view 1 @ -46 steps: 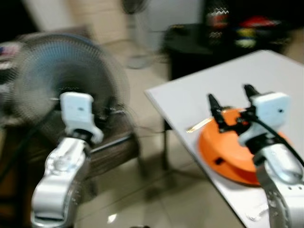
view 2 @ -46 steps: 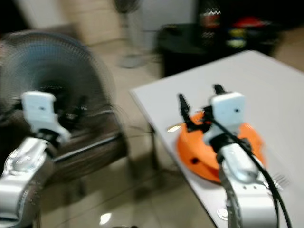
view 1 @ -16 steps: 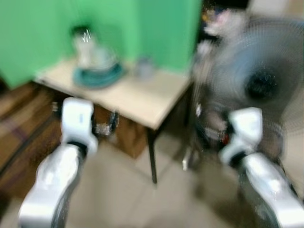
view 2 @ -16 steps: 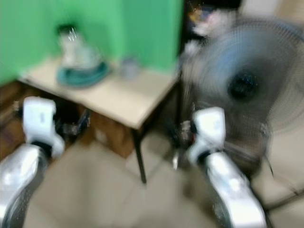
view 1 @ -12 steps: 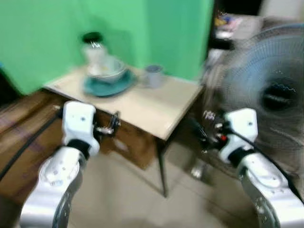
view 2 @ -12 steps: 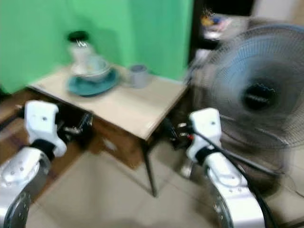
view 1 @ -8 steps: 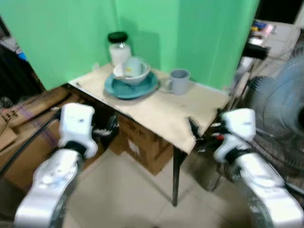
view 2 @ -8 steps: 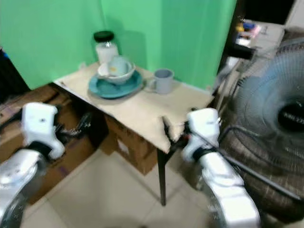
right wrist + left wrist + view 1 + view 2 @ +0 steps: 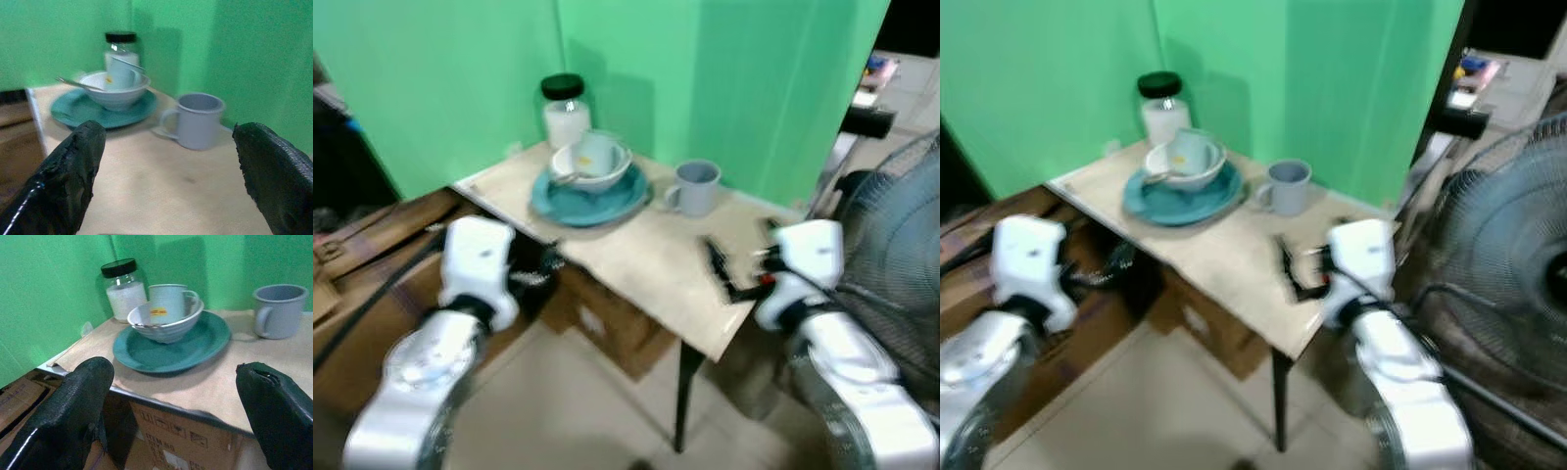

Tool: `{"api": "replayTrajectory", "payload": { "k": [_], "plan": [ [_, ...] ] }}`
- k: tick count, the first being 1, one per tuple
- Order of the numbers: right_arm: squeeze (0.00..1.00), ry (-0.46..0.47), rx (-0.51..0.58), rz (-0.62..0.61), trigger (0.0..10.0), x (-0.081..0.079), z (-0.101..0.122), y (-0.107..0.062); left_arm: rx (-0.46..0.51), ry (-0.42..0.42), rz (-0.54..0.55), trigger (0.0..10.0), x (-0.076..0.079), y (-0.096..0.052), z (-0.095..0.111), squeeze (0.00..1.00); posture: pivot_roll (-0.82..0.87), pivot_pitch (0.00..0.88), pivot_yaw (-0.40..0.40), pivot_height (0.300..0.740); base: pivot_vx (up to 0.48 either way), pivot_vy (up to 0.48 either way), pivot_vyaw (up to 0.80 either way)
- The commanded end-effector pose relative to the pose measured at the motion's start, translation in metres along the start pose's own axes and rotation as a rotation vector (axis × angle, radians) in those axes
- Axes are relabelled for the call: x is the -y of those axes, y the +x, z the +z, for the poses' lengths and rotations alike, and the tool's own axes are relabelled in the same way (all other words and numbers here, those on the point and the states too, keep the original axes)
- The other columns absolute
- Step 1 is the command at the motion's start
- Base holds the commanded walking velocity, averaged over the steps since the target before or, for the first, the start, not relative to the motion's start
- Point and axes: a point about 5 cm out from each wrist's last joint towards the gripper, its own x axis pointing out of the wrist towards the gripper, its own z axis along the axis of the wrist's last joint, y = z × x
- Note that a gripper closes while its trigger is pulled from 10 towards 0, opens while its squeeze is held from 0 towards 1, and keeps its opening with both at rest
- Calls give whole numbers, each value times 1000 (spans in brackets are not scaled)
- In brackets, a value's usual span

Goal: Setting the table

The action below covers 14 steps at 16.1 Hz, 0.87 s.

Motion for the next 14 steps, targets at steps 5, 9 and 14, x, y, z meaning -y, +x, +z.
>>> {"api": "replayTrajectory", "payload": {
  "k": [5, 9, 14],
  "plan": [
    [0, -33, 14, -51, 10000, 10, 5, -3, 13, 17, -59, 10000, 5, 3, 4, 671, 25, 0, 72, 740, 295, 0, -560],
    [0, -44, 18, -62, 10000, 12, 6, -3, 8, 24, -89, 10000, 7, 4, 3, 663, 21, 0, 75, 740, 280, 0, 0],
    [0, -34, 6, -49, 10000, 11, 6, -1, -17, 58, -119, 10000, 6, 12, -1, 627, 19, 0, 75, 740, 51, 0, 0]
  ]
}}
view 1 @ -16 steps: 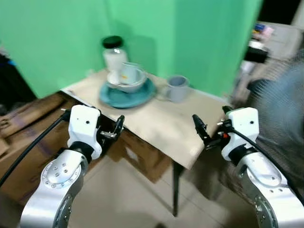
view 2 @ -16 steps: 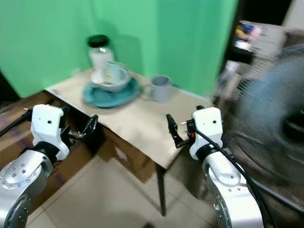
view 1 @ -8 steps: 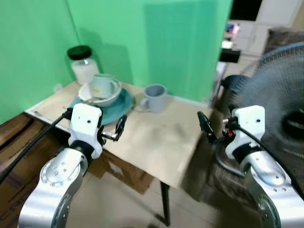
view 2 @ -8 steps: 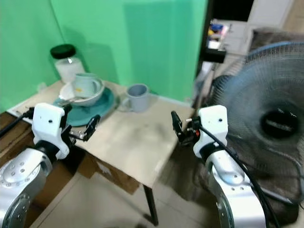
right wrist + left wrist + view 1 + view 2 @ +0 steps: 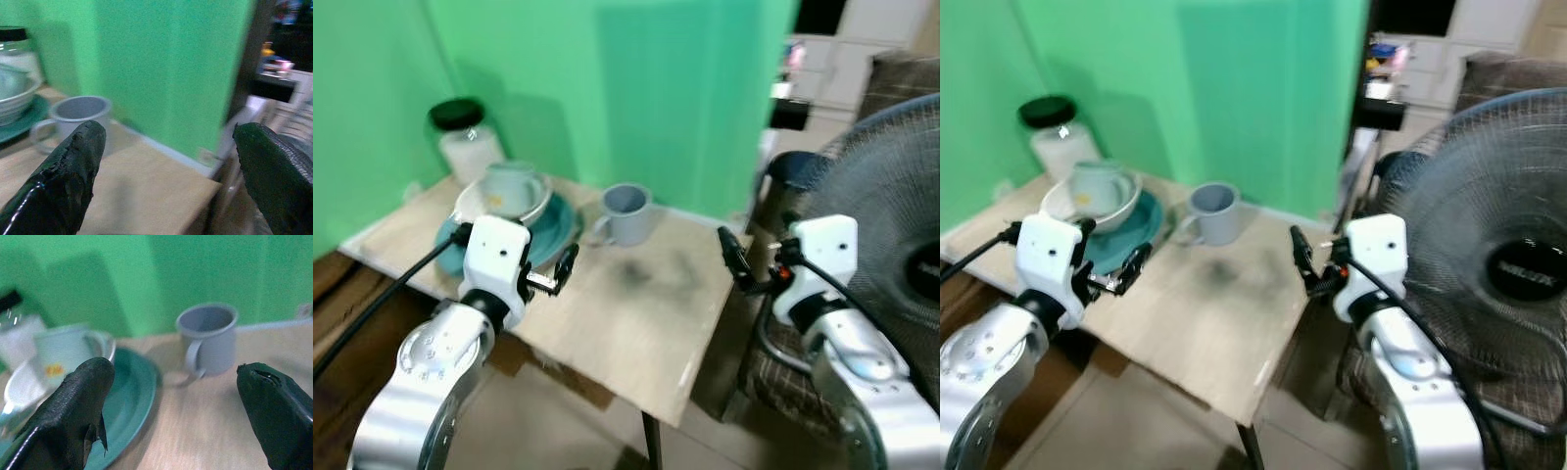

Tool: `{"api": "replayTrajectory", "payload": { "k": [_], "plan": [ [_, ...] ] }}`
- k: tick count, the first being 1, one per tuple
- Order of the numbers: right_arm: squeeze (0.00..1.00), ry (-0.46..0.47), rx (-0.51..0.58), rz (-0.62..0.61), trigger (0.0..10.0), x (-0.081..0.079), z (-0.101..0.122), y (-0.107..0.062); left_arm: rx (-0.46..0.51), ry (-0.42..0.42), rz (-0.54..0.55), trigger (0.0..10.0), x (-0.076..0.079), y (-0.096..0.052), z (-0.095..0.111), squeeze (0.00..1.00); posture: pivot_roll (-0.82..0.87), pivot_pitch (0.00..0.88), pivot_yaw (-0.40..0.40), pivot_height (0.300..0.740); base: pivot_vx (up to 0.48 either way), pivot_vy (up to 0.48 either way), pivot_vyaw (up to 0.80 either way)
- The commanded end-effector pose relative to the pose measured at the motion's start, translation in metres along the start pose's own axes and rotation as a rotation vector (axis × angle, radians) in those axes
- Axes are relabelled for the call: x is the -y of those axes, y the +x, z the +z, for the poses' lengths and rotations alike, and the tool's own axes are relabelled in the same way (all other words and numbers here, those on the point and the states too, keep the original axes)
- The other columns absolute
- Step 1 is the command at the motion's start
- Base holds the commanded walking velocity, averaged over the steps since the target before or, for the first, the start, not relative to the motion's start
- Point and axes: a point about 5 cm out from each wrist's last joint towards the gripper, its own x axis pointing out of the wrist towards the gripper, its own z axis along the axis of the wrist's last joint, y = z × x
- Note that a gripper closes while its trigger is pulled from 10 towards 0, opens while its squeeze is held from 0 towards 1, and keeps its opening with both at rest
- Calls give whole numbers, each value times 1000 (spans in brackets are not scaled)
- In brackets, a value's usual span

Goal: Setting the table

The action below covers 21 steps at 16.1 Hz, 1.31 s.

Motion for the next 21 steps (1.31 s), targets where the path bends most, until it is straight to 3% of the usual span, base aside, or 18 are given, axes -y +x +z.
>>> {"api": "replayTrajectory", "payload": {
  "k": [1, 2, 3, 4, 5, 8, 11, 13, 16, 21],
  "plan": [
    [0, 6, 0, 26, 10000, -3, 2, 2, 2, 30, 5, 10000, -6, 5, 0, 627, 16, 0, 76, 740, 0, 0, 0],
    [0, 6, -1, 29, 10000, -3, 2, 3, -4, 30, 2, 10000, -7, 9, -2, 624, 13, 0, 75, 740, 0, 0, 0],
    [0, -2, 1, 43, 10000, -5, 3, 4, -2, 15, -29, 10000, -10, 24, -5, 522, 3, 0, 76, 740, 0, 0, 0],
    [0, -11, 0, 49, 10000, -5, 4, 4, 2, 29, -65, 10000, -11, 32, -6, 75, -5, 0, 74, 740, 0, 0, 0],
    [0, -13, -3, 52, 10000, -5, 4, 4, 3, 43, -101, 10000, -13, 39, -9, 0, -18, 0, 76, 740, 0, 0, 0],
    [0, -47, -9, 69, 10000, -1, 7, 2, -3, 4, -139, 10000, -30, 68, -20, 0, -61, 0, 71, 740, 0, 0, 0],
    [0, -70, -7, 70, 10000, 5, 12, 0, -18, 41, -121, 10000, -55, 95, -27, 0, -113, 0, 62, 740, 0, 0, 0],
    [0, -86, -2, 70, 10000, 10, 17, -1, -19, 20, -189, 10000, -53, 107, -26, 0, -142, 0, 60, 740, 0, 0, 0],
    [0, -129, -24, 97, 10000, 14, 23, -14, -3, 9, -333, 10000, -36, 131, -20, 0, -215, 75, 48, 740, 0, 0, 0],
    [0, -132, -38, 95, 10000, 14, 25, -26, -118, 1, -432, 10000, -22, 134, -39, 0, -236, 95, 77, 740, 0, 0, 0]
  ]
}}
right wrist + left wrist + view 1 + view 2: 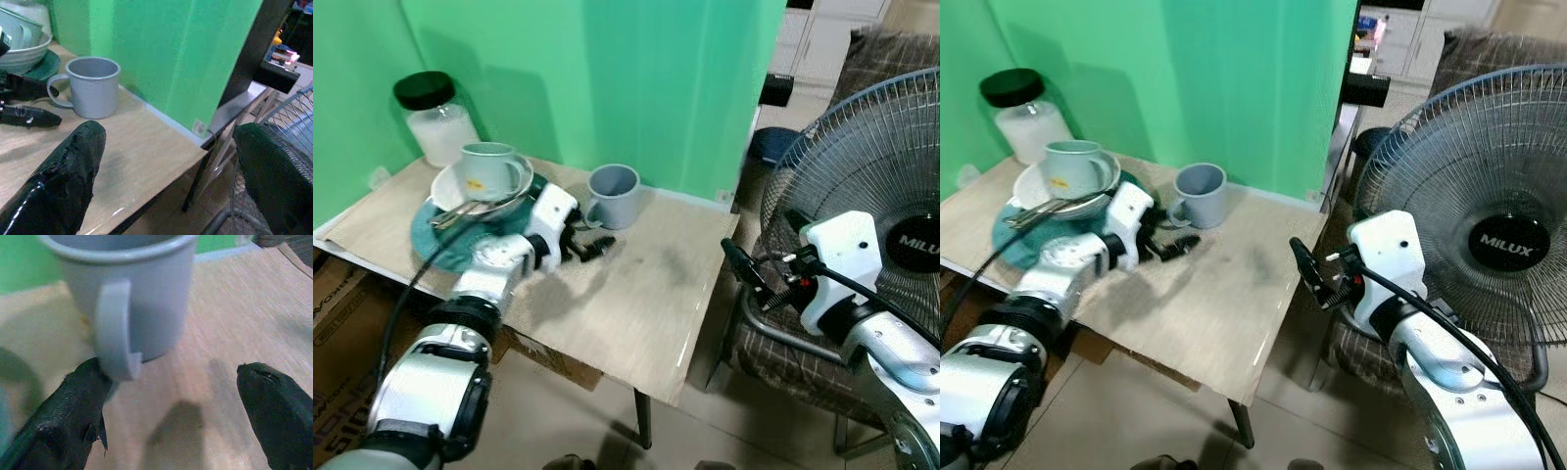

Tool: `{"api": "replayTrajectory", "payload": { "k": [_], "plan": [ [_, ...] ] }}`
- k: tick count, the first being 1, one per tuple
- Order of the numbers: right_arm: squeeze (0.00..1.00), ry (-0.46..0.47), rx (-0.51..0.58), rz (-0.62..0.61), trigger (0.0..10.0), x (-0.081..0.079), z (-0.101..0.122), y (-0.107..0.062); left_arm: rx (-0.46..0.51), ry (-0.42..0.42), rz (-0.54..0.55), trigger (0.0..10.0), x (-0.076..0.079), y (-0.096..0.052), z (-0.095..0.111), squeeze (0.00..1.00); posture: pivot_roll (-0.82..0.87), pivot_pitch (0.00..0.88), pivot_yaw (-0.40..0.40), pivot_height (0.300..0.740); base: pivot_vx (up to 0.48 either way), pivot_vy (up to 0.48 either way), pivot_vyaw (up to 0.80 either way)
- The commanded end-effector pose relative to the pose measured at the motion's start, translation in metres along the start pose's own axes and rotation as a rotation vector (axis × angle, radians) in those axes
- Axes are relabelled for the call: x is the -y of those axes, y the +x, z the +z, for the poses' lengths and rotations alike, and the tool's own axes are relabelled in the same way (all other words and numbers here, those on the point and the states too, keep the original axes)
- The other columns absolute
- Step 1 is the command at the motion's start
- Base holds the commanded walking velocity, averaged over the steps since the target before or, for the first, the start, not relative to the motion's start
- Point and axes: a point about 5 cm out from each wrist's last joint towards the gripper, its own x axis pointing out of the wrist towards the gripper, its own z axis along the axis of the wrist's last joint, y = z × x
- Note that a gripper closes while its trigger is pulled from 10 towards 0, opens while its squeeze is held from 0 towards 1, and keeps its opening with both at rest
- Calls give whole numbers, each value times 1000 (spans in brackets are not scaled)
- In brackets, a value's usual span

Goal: Setting the table

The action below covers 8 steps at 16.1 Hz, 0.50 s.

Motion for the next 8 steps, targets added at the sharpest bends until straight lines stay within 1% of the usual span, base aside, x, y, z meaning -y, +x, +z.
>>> {"api": "replayTrajectory", "payload": {
  "k": [1, 2, 4, 5, 6, 8],
  "plan": [
    [0, 0, 18, 0, 10000, -1, 5, -3, 13, 33, -16, 10000, 0, 3, 9, 0, -241, 86, 81, 740, 0, 0, 0],
    [0, -1, 21, 0, 10000, 0, 7, -4, 50, 34, -80, 10000, 11, 11, 17, 0, -237, 81, 79, 740, 0, 0, 0],
    [0, 1, 27, -1, 10000, -1, 8, -2, 88, 41, -182, 10000, 26, 20, 24, 0, -231, 70, 79, 740, 0, 0, 0],
    [0, 2, 28, 0, 10000, -1, 8, -2, 89, 45, -201, 10000, 30, 22, 24, 0, -231, 70, 79, 740, 0, 0, 0],
    [0, 1, 32, 7, 10000, -2, 8, 1, 74, 69, -263, 10000, 40, 25, 20, 0, -221, 55, 76, 740, 0, 0, 0],
    [0, -5, 36, 17, 10000, -3, 9, 3, 65, 94, -320, 10000, 49, 27, 14, 0, -215, 45, 75, 740, 0, 0, 0]
  ]
}}
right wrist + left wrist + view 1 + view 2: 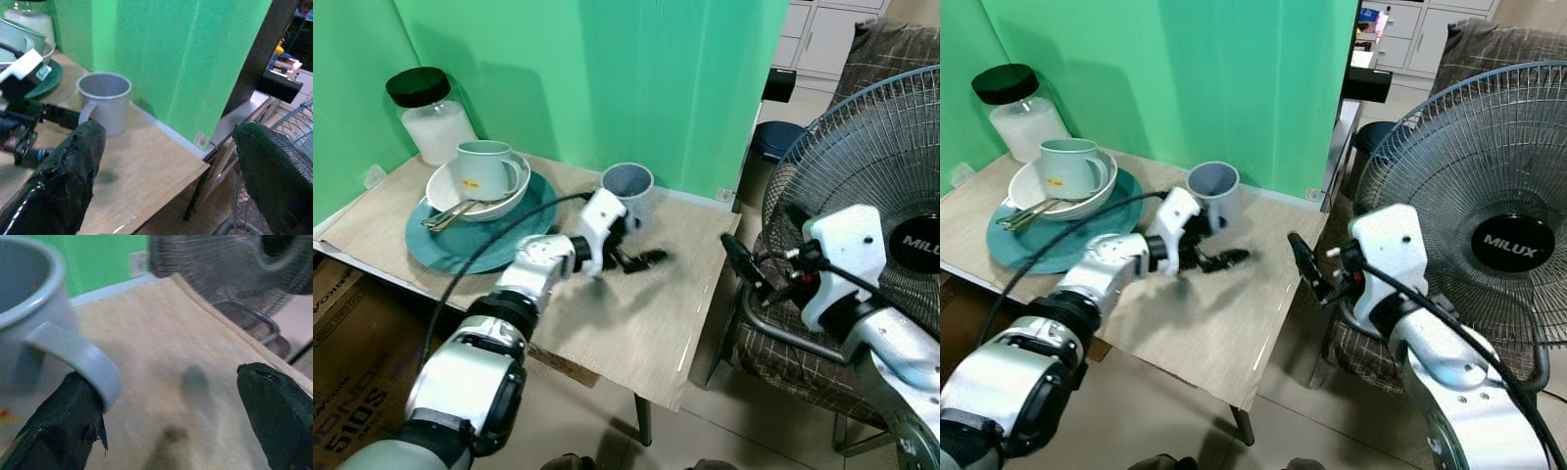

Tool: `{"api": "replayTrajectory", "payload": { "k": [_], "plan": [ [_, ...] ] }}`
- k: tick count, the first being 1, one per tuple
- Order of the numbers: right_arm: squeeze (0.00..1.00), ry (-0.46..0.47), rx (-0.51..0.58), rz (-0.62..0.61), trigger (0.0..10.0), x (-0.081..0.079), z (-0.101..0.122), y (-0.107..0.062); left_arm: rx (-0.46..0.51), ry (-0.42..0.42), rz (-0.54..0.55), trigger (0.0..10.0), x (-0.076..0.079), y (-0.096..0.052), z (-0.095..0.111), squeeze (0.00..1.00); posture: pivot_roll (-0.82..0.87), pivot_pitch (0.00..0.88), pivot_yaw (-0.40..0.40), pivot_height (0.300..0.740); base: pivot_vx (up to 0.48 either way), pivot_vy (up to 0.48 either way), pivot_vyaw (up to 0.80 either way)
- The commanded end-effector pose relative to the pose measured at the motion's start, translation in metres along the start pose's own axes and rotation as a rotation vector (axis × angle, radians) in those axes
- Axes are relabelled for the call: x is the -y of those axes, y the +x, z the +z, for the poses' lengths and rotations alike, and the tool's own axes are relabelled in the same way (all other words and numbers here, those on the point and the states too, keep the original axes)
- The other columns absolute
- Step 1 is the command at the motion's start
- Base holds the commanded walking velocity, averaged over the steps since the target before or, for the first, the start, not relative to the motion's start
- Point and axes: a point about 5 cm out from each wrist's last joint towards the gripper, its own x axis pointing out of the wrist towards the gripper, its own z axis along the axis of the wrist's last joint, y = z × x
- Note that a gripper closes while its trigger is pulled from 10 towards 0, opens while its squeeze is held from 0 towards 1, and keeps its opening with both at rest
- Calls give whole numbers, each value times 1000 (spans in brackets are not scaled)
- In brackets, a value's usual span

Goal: Setting the table

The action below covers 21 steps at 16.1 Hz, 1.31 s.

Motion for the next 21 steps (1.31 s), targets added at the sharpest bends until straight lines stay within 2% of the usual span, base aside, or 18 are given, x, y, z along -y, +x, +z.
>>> {"api": "replayTrajectory", "payload": {
  "k": [1, 3, 6, 7, 10, 13, 15, 16, 17, 18, 19, 20, 21],
  "plan": [
    [0, 3, 2, 14, 10000, -3, -1, 3, -14, 24, -22, 10000, 3, -3, -6, 0, -208, 34, 77, 740, 0, 0, 0],
    [0, 14, 13, 25, 10000, -5, -1, 6, 5, 25, -23, 10000, 3, -8, -9, 0, -191, 17, 76, 740, 0, 0, 0],
    [0, 53, 27, 93, 10000, -8, -5, 18, 74, 57, 9, 10000, 4, -29, -9, 0, -132, 0, 73, 740, 0, 0, 0],
    [0, 55, 29, 100, 10000, -8, -6, 20, 81, 62, 12, 10000, 5, -32, -9, 0, -132, 0, 73, 740, 0, 0, 0],
    [0, 52, 56, 131, 10000, -5, -6, 36, 148, 109, 18, 10000, 18, -45, 8, 0, -78, 0, 64, 740, 0, 0, 0],
    [0, 35, 31, 205, 10000, -12, -13, 47, 185, 116, -8, 10000, 41, -51, 22, 0, -57, 0, 71, 740, 0, 0, 0],
    [0, 8, -38, 238, 10000, -20, -25, 59, 170, 115, 19, 10000, 50, -62, 20, 0, -52, 0, 80, 740, 0, 0, 0],
    [0, 32, -72, 228, 10000, -25, -33, 73, 140, 131, 73, 10000, 54, -80, 18, 0, -49, 0, 91, 740, 0, 0, 0],
    [318, 50, -84, 230, 10000, -31, -38, 86, 93, 164, 133, 10000, 54, -95, 17, 0, -42, 0, 96, 740, 0, 0, 0],
    [1000, 84, -96, 210, 10000, -33, -42, 96, 65, 169, 195, 10000, 54, -108, 17, 0, -30, 0, 92, 740, 0, 0, 0],
    [1000, 149, -113, 170, 10000, -34, -48, 109, 49, 158, 299, 10000, 51, -128, 18, 0, -5, 0, 78, 740, 0, 0, 0],
    [1000, 157, -118, 164, 10000, -34, -49, 112, 45, 157, 323, 10000, 50, -133, 17, 0, -1, 0, 75, 740, 0, 0, 0],
    [1000, 190, -130, 157, 10000, -37, -53, 120, 26, 144, 391, 10000, 52, -147, 16, 0, 25, 0, 62, 740, 0, 0, 0]
  ]
}}
